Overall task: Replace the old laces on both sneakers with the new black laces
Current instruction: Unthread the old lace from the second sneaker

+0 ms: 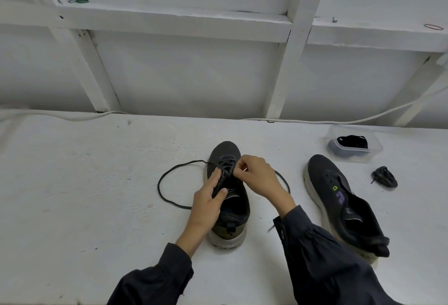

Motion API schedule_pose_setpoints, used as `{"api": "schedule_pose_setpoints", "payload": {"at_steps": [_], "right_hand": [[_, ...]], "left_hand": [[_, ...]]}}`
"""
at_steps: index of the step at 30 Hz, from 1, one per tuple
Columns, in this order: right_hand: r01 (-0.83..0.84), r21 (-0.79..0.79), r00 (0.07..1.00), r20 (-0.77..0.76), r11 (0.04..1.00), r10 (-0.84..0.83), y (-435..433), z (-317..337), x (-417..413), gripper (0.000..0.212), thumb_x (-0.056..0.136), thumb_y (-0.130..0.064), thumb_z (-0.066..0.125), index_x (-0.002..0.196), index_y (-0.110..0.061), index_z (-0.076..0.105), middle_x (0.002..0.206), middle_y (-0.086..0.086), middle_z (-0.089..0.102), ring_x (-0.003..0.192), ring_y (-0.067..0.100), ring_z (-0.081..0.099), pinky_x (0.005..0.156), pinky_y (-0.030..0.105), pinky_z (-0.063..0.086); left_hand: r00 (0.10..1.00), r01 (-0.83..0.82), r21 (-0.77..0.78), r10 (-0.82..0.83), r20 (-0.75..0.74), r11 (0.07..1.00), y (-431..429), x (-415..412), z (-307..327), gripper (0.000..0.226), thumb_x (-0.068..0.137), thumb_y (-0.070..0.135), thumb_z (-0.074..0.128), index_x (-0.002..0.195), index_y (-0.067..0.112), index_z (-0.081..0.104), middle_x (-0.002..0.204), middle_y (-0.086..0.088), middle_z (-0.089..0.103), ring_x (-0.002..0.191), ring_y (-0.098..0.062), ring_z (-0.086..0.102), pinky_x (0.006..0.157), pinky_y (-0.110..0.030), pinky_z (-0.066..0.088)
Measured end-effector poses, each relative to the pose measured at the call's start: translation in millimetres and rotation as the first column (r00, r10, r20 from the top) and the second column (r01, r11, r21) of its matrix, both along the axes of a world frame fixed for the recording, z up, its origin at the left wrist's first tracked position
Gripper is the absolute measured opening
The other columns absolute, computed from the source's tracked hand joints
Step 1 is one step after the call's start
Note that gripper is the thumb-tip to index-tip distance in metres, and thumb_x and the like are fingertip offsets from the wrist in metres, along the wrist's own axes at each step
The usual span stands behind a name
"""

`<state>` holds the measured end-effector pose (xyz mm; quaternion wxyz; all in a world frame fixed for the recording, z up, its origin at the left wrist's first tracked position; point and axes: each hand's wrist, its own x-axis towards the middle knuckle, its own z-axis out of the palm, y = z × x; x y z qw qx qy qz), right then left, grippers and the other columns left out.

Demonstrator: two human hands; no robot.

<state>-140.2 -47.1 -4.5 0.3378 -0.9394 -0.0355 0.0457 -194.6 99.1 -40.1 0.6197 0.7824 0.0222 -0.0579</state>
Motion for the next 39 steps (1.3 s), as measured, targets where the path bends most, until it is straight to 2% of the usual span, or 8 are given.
{"api": "schedule_pose_setpoints", "payload": {"at_steps": [4, 9, 16, 20, 23, 27, 33, 39], "right_hand": [[0.036, -0.042, 0.993, 0.112, 0.998, -0.031, 4, -10, -1, 0.014, 0.096, -0.026, 0.052, 0.095, -0.014, 0.059, 0.084, 0.000, 0.068, 0.075, 0.021, 0.063, 0.069, 0.039, 0.051], [0.100, 0.506, 0.984, -0.181, 0.857, -0.008, -21, -11, -5, 0.019, 0.092, -0.022, 0.067, 0.093, -0.004, 0.071, 0.082, 0.004, 0.069, 0.075, 0.012, 0.064, 0.068, 0.030, 0.058], [0.096, 0.506, 0.988, -0.154, 0.857, -0.020, -19, -13, -6, 0.010, 0.090, -0.014, 0.067, 0.082, -0.008, 0.071, 0.077, 0.004, 0.070, 0.066, 0.008, 0.061, 0.062, 0.024, 0.051], [0.189, 0.557, 0.981, -0.147, 0.809, -0.128, -15, -14, -6, 0.016, 0.095, -0.016, 0.059, 0.092, -0.002, 0.065, 0.077, 0.006, 0.069, 0.061, 0.014, 0.061, 0.058, 0.025, 0.051], [0.146, 0.575, 0.981, -0.187, 0.805, -0.044, -18, -14, -9, 0.024, 0.092, -0.025, 0.067, 0.095, -0.001, 0.070, 0.077, 0.002, 0.067, 0.064, 0.012, 0.060, 0.058, 0.024, 0.051], [0.103, 0.564, 0.981, -0.192, 0.819, 0.009, -23, -13, -10, 0.015, 0.086, -0.020, 0.074, 0.083, -0.006, 0.072, 0.079, 0.001, 0.067, 0.065, 0.007, 0.057, 0.059, 0.021, 0.050], [0.234, 0.585, 0.972, -0.149, 0.776, -0.180, -27, -7, 2, 0.014, 0.094, -0.012, 0.063, 0.081, -0.007, 0.066, 0.076, -0.002, 0.062, 0.064, 0.013, 0.056, 0.055, 0.023, 0.045], [0.118, 0.574, 0.959, -0.277, 0.810, 0.056, -27, -12, -11, 0.019, 0.084, -0.025, 0.077, 0.078, -0.008, 0.071, 0.075, 0.000, 0.066, 0.063, 0.010, 0.057, 0.056, 0.021, 0.047]], "left_hand": [[1.000, 0.003, 0.014, -0.004, 0.016, 1.000, 0, 1, -2, 0.054, 0.097, 0.002, 0.052, 0.147, 0.015, 0.038, 0.149, 0.006, 0.042, 0.134, -0.002, 0.037, 0.102, -0.004, 0.028], [1.000, -0.011, 0.012, 0.011, 0.021, 1.000, -1, 1, -2, 0.052, 0.098, 0.005, 0.051, 0.147, 0.017, 0.039, 0.148, 0.004, 0.045, 0.137, -0.010, 0.041, 0.111, -0.019, 0.033], [1.000, -0.007, 0.019, 0.007, 0.015, 1.000, 1, 1, -2, 0.051, 0.098, 0.004, 0.051, 0.147, 0.016, 0.040, 0.148, 0.006, 0.044, 0.138, -0.009, 0.039, 0.112, -0.020, 0.031], [1.000, 0.002, 0.024, -0.002, 0.007, 1.000, 1, 1, -1, 0.050, 0.099, 0.005, 0.051, 0.146, 0.016, 0.041, 0.148, 0.005, 0.044, 0.138, -0.009, 0.038, 0.112, -0.019, 0.030], [1.000, -0.007, 0.014, 0.007, 0.008, 1.000, 1, 0, -1, 0.050, 0.099, 0.005, 0.050, 0.147, 0.017, 0.041, 0.149, 0.005, 0.044, 0.138, -0.009, 0.040, 0.115, -0.028, 0.032], [1.000, -0.006, 0.029, 0.005, 0.018, 1.000, 0, 0, -1, 0.050, 0.099, 0.005, 0.050, 0.147, 0.017, 0.041, 0.149, 0.005, 0.044, 0.138, -0.009, 0.039, 0.114, -0.023, 0.032], [1.000, 0.001, 0.030, -0.002, 0.014, 1.000, 1, 0, -2, 0.050, 0.098, 0.004, 0.051, 0.145, 0.017, 0.042, 0.148, 0.007, 0.044, 0.136, -0.004, 0.038, 0.109, -0.013, 0.028], [1.000, -0.024, 0.016, 0.024, 0.016, 1.000, 0, 0, -2, 0.050, 0.098, 0.003, 0.051, 0.145, 0.019, 0.044, 0.145, 0.007, 0.047, 0.136, -0.008, 0.042, 0.113, -0.024, 0.034]]}}
